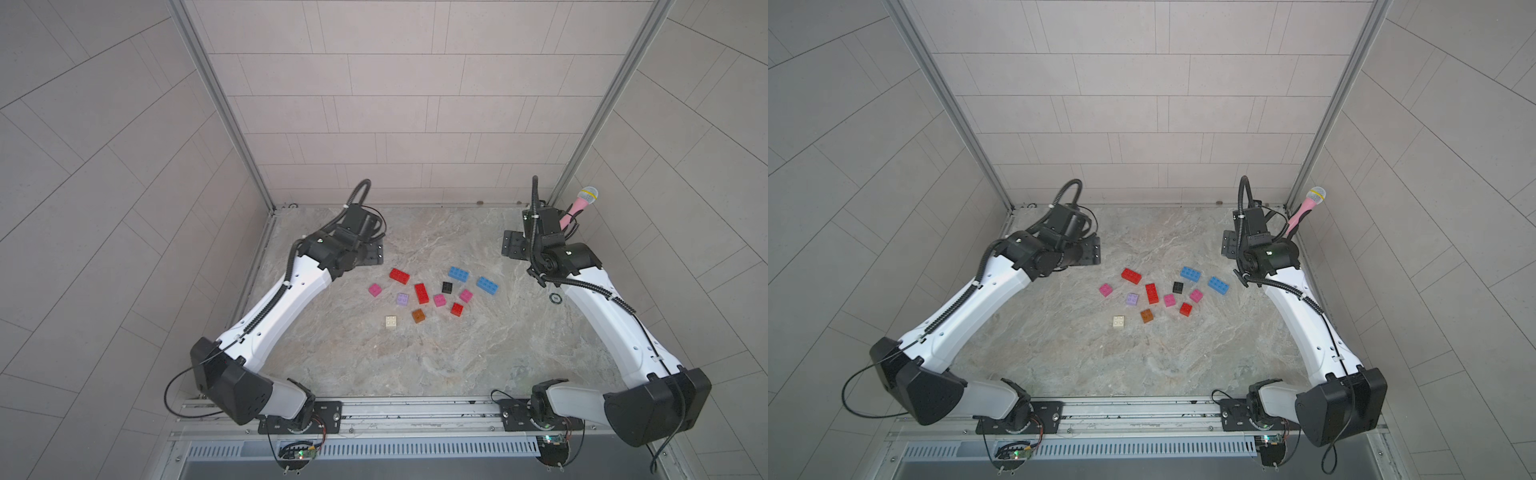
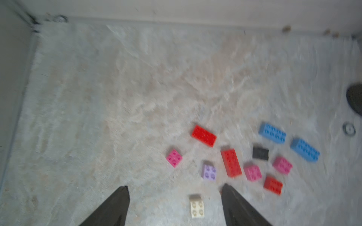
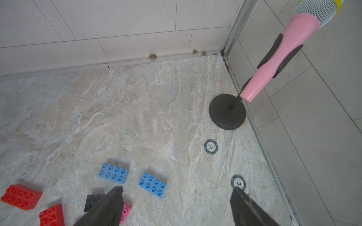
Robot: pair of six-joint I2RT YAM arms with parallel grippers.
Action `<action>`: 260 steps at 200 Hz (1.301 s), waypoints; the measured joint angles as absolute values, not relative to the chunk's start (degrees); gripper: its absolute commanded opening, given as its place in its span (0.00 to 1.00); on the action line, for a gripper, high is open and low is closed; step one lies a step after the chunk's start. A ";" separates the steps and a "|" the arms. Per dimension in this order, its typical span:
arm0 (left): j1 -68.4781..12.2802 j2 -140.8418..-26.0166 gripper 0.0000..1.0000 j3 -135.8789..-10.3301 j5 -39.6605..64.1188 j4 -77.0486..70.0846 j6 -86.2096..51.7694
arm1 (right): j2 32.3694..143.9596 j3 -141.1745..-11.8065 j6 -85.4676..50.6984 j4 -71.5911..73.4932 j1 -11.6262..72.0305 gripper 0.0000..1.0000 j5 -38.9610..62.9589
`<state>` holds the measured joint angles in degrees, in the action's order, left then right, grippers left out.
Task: Assemble the letter p with lego
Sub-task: Pick up the lego brick from the center of the board.
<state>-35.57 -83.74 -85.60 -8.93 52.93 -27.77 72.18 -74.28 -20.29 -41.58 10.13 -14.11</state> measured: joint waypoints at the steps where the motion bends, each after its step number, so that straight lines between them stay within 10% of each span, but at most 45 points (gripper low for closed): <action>1: -36.16 -83.94 0.79 -85.60 -8.82 53.21 -27.83 | 72.18 -74.30 -20.34 -41.78 10.09 0.88 -14.04; 115: -54.78 -108.14 0.65 -98.17 0.47 58.54 -37.76 | 77.47 -73.32 -19.97 -44.36 5.30 0.88 -6.83; 260: -53.32 -120.49 0.67 -98.85 -0.80 44.40 -49.65 | 78.19 -71.09 -19.44 -40.12 4.54 0.89 -3.64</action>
